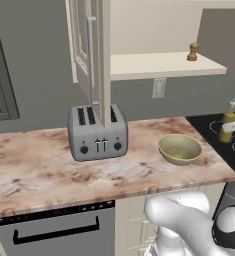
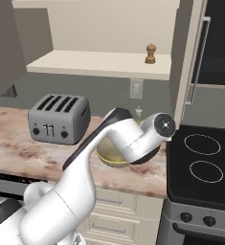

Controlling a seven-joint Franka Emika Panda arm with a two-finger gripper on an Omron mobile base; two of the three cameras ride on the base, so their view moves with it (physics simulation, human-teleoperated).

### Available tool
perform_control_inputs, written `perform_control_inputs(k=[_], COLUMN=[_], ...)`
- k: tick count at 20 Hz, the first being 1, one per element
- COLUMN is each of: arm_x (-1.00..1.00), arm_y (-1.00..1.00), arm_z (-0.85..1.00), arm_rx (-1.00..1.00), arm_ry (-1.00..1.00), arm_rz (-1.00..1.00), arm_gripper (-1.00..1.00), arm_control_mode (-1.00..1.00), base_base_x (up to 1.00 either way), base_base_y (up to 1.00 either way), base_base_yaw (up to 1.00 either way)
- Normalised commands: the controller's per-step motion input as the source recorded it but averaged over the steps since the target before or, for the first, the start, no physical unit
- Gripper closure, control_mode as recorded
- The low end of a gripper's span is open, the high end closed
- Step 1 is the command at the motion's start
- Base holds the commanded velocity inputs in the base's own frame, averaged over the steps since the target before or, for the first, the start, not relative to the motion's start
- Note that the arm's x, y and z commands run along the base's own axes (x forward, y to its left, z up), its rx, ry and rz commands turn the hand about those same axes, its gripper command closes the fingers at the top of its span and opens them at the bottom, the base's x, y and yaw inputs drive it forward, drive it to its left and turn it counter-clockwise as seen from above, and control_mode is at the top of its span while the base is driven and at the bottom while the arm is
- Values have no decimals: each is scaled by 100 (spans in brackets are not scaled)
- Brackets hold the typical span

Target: Retrieve the bottle and the shaker from the cabinet and place them next to the mixing bowl on the counter. Then add garlic from the fridge to the mixing bowl.

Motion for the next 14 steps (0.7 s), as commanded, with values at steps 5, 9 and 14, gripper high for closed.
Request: perform_control_inputs(k=[5,9,14], arm_x=[0,0,0], arm_y=[-21,1,17], arm_z=[-51,-48,-40], arm_rx=[0,0,0], arm_ry=[0,0,0], arm_rz=[0,0,0], arm_gripper=[100,100,100], arm_control_mode=[-100,-100,-100], base_base_x=[0,0,0], base_base_y=[0,0,0], base_base_yaw=[0,0,0])
